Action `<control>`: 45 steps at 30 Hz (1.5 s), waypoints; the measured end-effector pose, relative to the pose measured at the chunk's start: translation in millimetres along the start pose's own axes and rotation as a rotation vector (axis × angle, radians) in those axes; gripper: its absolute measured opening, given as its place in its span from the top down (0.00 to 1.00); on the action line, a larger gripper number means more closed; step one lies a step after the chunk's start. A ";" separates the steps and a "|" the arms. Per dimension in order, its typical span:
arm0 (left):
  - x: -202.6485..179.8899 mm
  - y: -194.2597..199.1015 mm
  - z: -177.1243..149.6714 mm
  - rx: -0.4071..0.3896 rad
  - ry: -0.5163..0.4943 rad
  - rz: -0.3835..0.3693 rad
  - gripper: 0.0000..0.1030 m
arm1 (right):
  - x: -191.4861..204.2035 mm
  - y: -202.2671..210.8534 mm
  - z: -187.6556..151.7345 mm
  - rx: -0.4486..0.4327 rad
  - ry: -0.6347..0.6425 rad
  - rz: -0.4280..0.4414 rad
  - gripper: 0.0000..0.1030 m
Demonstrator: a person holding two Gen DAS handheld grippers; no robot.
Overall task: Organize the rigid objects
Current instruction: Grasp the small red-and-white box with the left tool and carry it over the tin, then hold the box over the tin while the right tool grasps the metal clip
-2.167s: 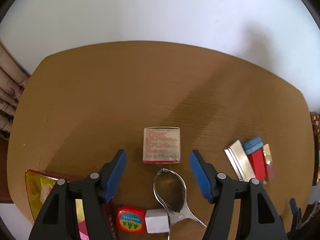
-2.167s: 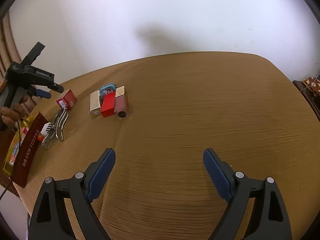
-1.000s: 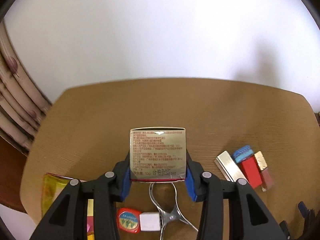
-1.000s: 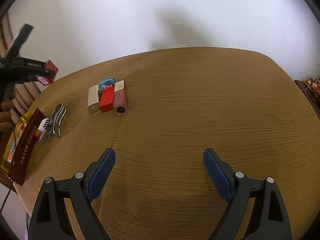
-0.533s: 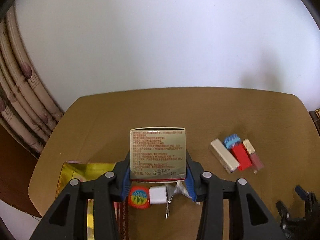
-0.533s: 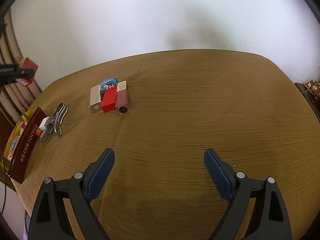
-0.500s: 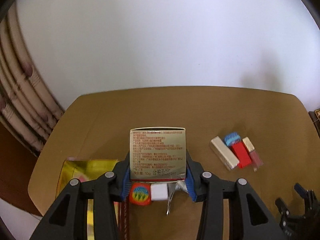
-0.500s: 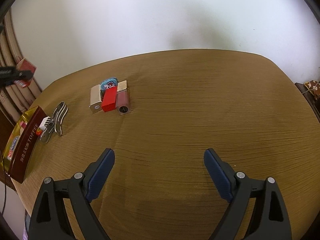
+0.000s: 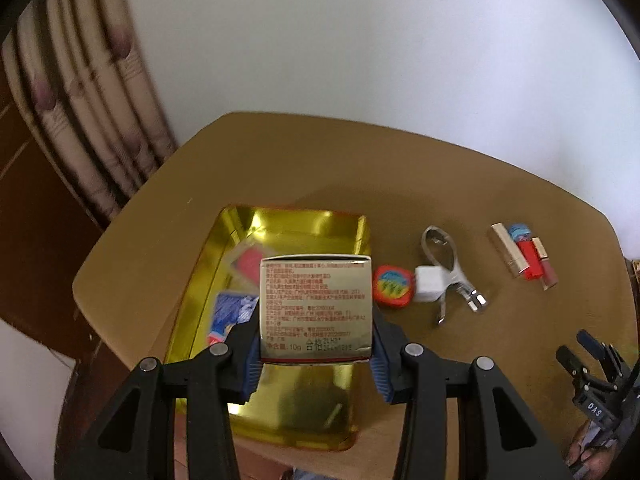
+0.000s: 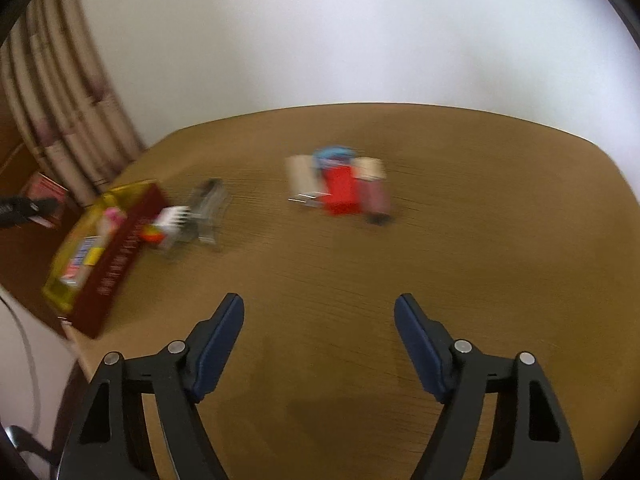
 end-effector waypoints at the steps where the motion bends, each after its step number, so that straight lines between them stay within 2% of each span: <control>1: 5.6 0.3 -4.6 0.006 0.015 -0.001 0.57 | 17.2 -4.9 6.7 0.027 0.010 0.039 0.28; 5: 19.6 1.3 -18.8 0.026 0.051 -0.002 0.57 | 60.3 -28.6 30.6 0.123 0.012 0.096 0.29; 6: 23.8 -1.6 -20.8 0.030 0.058 -0.005 0.57 | 67.3 -35.7 36.2 0.143 0.000 0.097 0.32; 8: 28.0 -6.7 -22.6 0.043 0.066 -0.018 0.57 | 78.5 -50.1 47.9 0.186 -0.032 0.098 0.33; 12: 31.7 -16.5 -24.7 0.054 0.068 -0.024 0.57 | 100.0 -93.4 64.4 0.273 -0.071 0.068 0.40; 17: 40.7 -24.5 -30.9 0.059 0.075 -0.031 0.57 | 107.8 -132.1 71.4 0.341 -0.135 0.029 0.40; 30: 45.6 -37.5 -41.5 0.082 0.100 -0.095 0.57 | 116.4 -173.0 59.5 0.406 -0.151 -0.113 0.41; 34: 45.2 -40.6 -42.8 0.091 0.102 -0.109 0.56 | 115.9 -179.7 57.1 0.410 -0.142 -0.172 0.49; 36: 44.5 -41.5 -43.2 0.094 0.096 -0.104 0.56 | 119.1 -182.1 58.1 0.413 -0.121 -0.196 0.59; 41: 41.3 -45.7 -44.3 0.105 0.064 -0.073 0.56 | 129.4 -185.8 54.5 0.403 -0.059 -0.230 0.61; 45: 40.3 -50.3 -46.1 0.117 0.059 -0.081 0.56 | 121.3 -180.2 56.0 0.385 -0.083 -0.224 0.62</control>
Point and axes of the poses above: each gripper's, at about its wrist camera, not at the fingertips, and y roughly against the way its jaws point, x to its left, z to its top, the point moved 4 cm from there along -y, roughly the way its jaws point, and after that the axes turned 13 degrees about -y, right-handed, at the moved point
